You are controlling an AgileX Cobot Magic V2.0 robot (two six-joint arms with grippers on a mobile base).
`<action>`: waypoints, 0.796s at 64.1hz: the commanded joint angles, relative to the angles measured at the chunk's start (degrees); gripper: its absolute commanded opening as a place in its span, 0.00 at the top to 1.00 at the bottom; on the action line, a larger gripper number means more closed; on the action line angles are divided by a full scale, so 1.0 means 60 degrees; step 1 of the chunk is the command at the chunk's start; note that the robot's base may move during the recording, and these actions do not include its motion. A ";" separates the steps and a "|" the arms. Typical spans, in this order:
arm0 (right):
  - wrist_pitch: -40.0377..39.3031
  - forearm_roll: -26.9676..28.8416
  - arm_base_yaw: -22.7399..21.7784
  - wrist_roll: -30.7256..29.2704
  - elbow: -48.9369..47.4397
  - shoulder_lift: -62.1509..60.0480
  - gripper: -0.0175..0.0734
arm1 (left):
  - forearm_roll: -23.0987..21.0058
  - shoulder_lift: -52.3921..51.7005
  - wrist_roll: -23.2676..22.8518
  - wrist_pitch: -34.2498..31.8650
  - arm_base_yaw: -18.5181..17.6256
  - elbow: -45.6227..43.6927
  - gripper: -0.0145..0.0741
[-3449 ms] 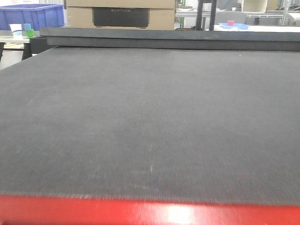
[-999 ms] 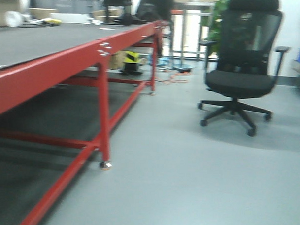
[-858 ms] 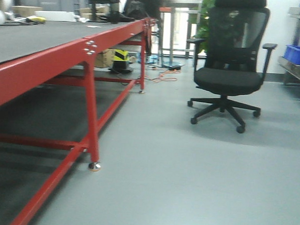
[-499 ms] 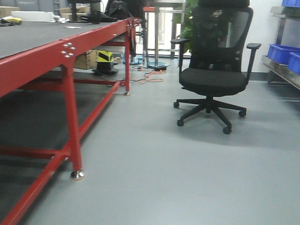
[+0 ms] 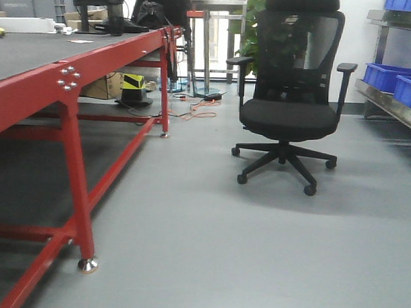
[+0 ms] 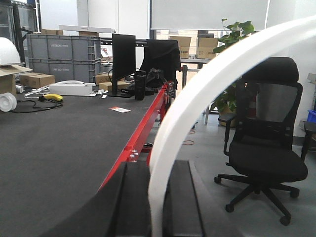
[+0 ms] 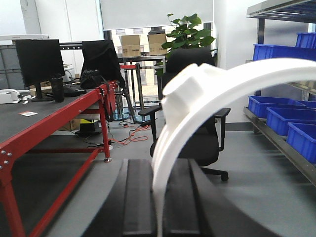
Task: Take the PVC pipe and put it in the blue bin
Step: 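Drive the base away from the table holding the clamp, then drive toward the metal shelf of blue bins carrying the clamp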
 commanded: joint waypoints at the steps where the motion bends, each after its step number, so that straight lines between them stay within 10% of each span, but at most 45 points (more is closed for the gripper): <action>1: -0.0242 -0.0030 -0.0030 -0.0037 0.0002 -0.0017 0.99 | 0.0003 -0.0021 -0.0080 -0.0289 0.0007 -0.0012 0.96; 51: -0.0242 -0.0030 -0.0030 -0.0037 0.0002 -0.0017 0.99 | 0.0003 -0.0021 -0.0080 -0.0289 0.0007 -0.0012 0.96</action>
